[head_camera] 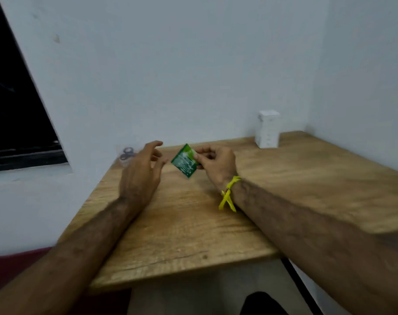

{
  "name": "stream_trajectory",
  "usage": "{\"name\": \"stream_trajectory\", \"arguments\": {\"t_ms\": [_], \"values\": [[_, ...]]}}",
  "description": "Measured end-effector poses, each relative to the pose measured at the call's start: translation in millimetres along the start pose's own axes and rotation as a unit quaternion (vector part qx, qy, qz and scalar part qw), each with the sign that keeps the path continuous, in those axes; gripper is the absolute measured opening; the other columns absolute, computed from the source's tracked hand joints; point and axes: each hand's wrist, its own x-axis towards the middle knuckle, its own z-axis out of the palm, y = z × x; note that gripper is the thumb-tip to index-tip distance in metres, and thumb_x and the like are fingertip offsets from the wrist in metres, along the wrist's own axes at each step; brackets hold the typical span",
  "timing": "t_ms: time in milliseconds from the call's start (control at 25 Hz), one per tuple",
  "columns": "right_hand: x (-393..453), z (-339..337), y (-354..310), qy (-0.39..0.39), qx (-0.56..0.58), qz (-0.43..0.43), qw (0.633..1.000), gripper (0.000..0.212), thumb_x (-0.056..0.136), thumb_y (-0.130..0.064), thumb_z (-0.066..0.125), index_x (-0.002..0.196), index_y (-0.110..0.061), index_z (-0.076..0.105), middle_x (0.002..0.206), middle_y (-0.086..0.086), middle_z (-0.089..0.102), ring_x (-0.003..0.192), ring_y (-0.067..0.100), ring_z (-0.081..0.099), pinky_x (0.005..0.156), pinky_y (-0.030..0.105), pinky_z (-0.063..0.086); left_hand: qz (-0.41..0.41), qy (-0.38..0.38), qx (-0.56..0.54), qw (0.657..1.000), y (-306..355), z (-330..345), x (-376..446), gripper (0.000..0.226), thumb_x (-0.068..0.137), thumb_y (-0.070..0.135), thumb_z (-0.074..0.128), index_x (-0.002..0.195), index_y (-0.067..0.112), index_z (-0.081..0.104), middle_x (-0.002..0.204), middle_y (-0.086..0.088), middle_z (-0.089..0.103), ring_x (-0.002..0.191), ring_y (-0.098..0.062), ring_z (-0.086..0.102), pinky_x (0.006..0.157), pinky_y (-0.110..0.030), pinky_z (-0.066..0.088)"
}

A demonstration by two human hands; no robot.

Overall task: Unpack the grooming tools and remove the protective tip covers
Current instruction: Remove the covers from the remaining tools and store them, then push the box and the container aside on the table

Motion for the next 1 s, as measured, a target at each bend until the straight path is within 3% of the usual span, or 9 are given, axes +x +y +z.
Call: {"name": "stream_trajectory", "arguments": {"t_ms": [120, 280, 400, 520, 560, 640, 760, 880, 1000], "values": [[-29.5, -42.5, -13.3, 0.061, -0.069, -0.045, 0.995, 0.009, 0.082, -0.006, 0.076, 0.091, -0.003, 0.077, 0.084, 0.014, 0.076, 0.08, 0.025, 0.073, 0.073, 0.046, 0.061, 0.068, -0.049, 0.038, 0.996, 46.5, 2.6, -15.6, 0.033, 0.1, 0.029, 0.059, 0.13, 0.014, 0.06, 0.122, -0.006, 0.068, 0.11, -0.027, 0.065, 0.092, -0.046, 0.053], [-87.0, -120.2, -31.0, 0.139, -0.06, -0.107, 0.983, 0.003, 0.084, -0.007, 0.073, 0.086, -0.008, 0.075, 0.079, 0.005, 0.074, 0.076, 0.019, 0.072, 0.069, 0.045, 0.061, 0.126, -0.091, -0.005, 0.988, 141.5, 23.3, -44.5, 0.035, 0.102, 0.037, 0.053, 0.127, 0.014, 0.062, 0.124, -0.006, 0.067, 0.115, -0.026, 0.061, 0.098, -0.041, 0.047], [-134.0, -191.2, -34.9, 0.214, -0.056, -0.145, 0.964, 0.004, 0.086, -0.009, 0.071, 0.089, -0.007, 0.073, 0.083, 0.007, 0.074, 0.079, 0.025, 0.071, 0.069, 0.047, 0.06, 0.181, -0.074, -0.079, 0.977, 210.9, 47.2, -83.2, 0.037, 0.104, 0.04, 0.048, 0.13, 0.015, 0.06, 0.125, -0.005, 0.066, 0.116, -0.025, 0.059, 0.097, -0.041, 0.046], [-194.2, -259.7, -12.9, 0.291, -0.07, -0.148, 0.943, 0.003, 0.089, -0.012, 0.07, 0.091, -0.014, 0.072, 0.084, 0.005, 0.073, 0.077, 0.022, 0.069, 0.067, 0.042, 0.06, 0.298, -0.022, -0.125, 0.946, 255.3, 86.1, -147.3, 0.034, 0.103, 0.028, 0.056, 0.127, 0.006, 0.063, 0.125, -0.014, 0.066, 0.115, -0.034, 0.06, 0.095, -0.045, 0.047], [-217.0, -281.3, 3.2, 0.322, -0.08, -0.128, 0.935, 0.005, 0.09, -0.014, 0.07, 0.091, -0.018, 0.072, 0.083, 0.004, 0.073, 0.075, 0.021, 0.069, 0.066, 0.041, 0.059, 0.331, -0.037, -0.132, 0.934, 264.2, 104.2, -174.8, 0.032, 0.101, 0.025, 0.059, 0.125, 0.005, 0.064, 0.125, -0.016, 0.066, 0.115, -0.035, 0.061, 0.096, -0.046, 0.047], [-262.6, -318.3, 48.1, 0.378, -0.1, -0.049, 0.919, 0.008, 0.089, -0.014, 0.07, 0.089, -0.023, 0.071, 0.083, 0.005, 0.073, 0.075, 0.025, 0.069, 0.066, 0.045, 0.06, 0.343, -0.138, -0.132, 0.92, 267.8, 144.2, -231.0, 0.029, 0.098, 0.022, 0.063, 0.121, 0.005, 0.067, 0.121, -0.016, 0.068, 0.114, -0.034, 0.062, 0.092, -0.046, 0.048], [-327.6, -354.5, 131.5, 0.42, -0.151, 0.123, 0.887, 0.007, 0.087, -0.008, 0.07, 0.088, -0.014, 0.072, 0.078, 0.006, 0.07, 0.072, 0.019, 0.064, 0.074, 0.051, 0.059, 0.249, -0.371, -0.092, 0.89, 254.3, 198.4, -303.4, 0.035, 0.098, 0.026, 0.063, 0.127, 0.008, 0.064, 0.128, -0.014, 0.065, 0.12, -0.034, 0.059, 0.098, -0.044, 0.044], [-378.4, -371.1, 203.2, 0.398, -0.242, 0.28, 0.839, 0.005, 0.084, -0.008, 0.071, 0.085, -0.01, 0.074, 0.082, 0.011, 0.074, 0.079, 0.022, 0.068, 0.082, 0.047, 0.057, 0.194, -0.485, -0.027, 0.852, 236.8, 244.4, -348.6, 0.041, 0.101, 0.031, 0.057, 0.136, 0.011, 0.057, 0.139, -0.01, 0.058, 0.129, -0.029, 0.05, 0.106, -0.042, 0.037], [-415.3, -381.8, 255.4, 0.291, -0.338, 0.407, 0.797, 0.011, 0.087, -0.015, 0.064, 0.09, -0.009, 0.072, 0.094, 0.014, 0.074, 0.095, 0.035, 0.068, 0.086, 0.04, 0.054, 0.177, -0.547, 0.018, 0.818, 224.8, 275.7, -365.1, 0.041, 0.101, 0.034, 0.055, 0.134, 0.009, 0.058, 0.139, -0.011, 0.056, 0.13, -0.029, 0.048, 0.107, -0.043, 0.038]]}}
